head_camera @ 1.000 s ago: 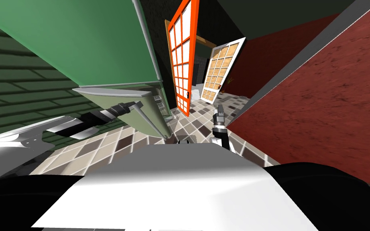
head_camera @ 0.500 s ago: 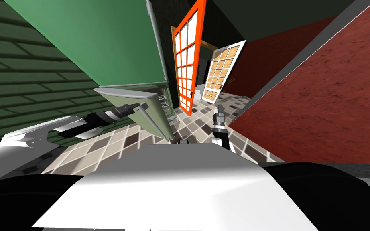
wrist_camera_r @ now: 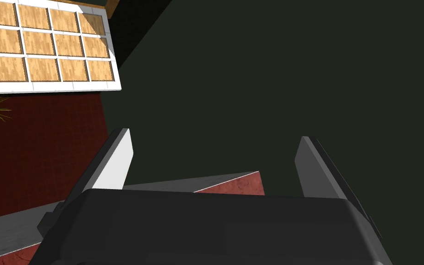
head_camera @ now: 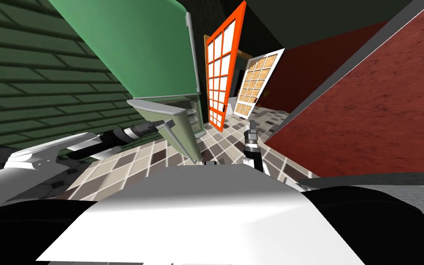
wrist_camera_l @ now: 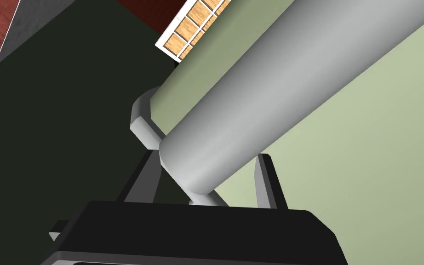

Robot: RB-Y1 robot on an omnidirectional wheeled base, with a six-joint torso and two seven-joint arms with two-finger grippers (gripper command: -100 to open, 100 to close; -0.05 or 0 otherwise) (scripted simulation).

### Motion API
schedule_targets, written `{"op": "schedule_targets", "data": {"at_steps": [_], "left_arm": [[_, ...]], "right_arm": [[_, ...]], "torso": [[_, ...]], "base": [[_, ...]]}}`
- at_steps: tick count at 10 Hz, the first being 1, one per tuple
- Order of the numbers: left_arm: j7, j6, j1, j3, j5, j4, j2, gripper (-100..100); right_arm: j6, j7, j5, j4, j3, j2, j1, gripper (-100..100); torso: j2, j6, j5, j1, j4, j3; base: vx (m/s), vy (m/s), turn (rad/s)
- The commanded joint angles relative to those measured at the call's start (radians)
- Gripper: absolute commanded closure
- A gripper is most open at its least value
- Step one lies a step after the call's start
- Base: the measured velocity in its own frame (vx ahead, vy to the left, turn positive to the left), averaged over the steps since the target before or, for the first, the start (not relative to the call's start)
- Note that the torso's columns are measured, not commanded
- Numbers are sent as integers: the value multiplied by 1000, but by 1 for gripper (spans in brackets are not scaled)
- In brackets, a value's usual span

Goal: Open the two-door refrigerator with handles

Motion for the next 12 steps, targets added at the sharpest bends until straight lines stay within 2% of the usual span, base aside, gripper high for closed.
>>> {"op": "schedule_targets", "data": {"at_steps": [1,3,4,6,7,8,12], "left_arm": [[20,-1,1,19,9,-28,28,-100],[54,7,-1,48,25,-42,70,-100],[77,13,-3,67,35,-52,98,-100],[99,18,-4,87,45,-61,126,-100],[89,14,1,84,40,-59,114,-100],[92,15,1,85,41,-59,116,0],[92,15,1,85,41,-59,116,0]], "right_arm": [[0,0,0,0,0,0,0,0],[0,0,0,0,0,0,0,0],[0,0,0,0,0,0,0,0],[0,0,0,0,0,0,0,0],[0,0,0,0,0,0,0,0],[0,0,0,0,0,0,0,0],[0,0,0,0,0,0,0,0]], "torso": [[2,0,0,0,-1,1],[0,2,-9,-18,3,-1],[2,3,-9,-17,4,1],[9,2,-6,-7,6,5],[11,2,-5,-5,7,6],[11,2,-5,-5,7,6],[8,2,-6,-8,6,4]], "base": [[-70,111,73],[38,-41,118],[51,-47,89],[30,-28,74],[9,-8,12],[0,0,0],[0,0,0]]}}
